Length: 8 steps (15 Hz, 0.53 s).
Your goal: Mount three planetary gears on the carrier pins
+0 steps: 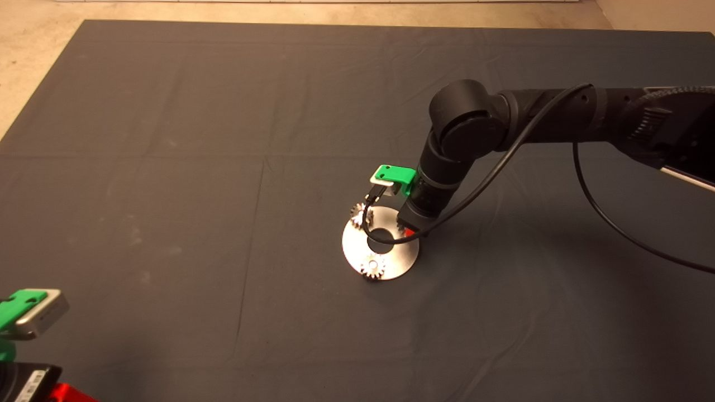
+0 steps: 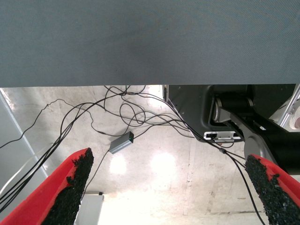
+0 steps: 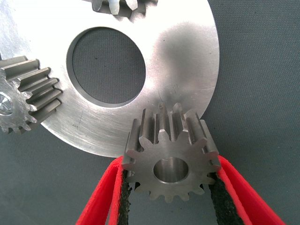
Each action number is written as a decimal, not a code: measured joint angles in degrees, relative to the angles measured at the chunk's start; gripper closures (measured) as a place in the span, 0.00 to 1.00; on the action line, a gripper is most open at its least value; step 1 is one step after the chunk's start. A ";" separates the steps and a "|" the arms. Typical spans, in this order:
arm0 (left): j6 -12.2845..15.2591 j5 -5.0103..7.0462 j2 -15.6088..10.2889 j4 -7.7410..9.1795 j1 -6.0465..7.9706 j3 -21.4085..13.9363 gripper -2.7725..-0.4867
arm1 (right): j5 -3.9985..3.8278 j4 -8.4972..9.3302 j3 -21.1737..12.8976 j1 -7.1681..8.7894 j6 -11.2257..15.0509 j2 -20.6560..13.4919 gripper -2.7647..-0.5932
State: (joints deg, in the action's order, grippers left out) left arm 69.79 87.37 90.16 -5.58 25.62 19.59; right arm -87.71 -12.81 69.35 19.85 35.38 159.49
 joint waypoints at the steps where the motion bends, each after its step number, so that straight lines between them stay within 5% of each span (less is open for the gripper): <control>1: 0.00 0.00 -0.17 0.00 0.00 0.00 0.19 | -0.20 0.01 -0.36 0.00 0.01 -0.01 0.81; 8: 0.00 0.01 -0.23 0.00 0.00 0.00 0.19 | -0.07 0.91 -1.89 -0.30 -0.07 -0.12 0.81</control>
State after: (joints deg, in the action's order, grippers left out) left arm 69.79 87.38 89.93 -5.58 25.62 19.59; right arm -87.78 -11.90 67.45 19.54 35.30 159.37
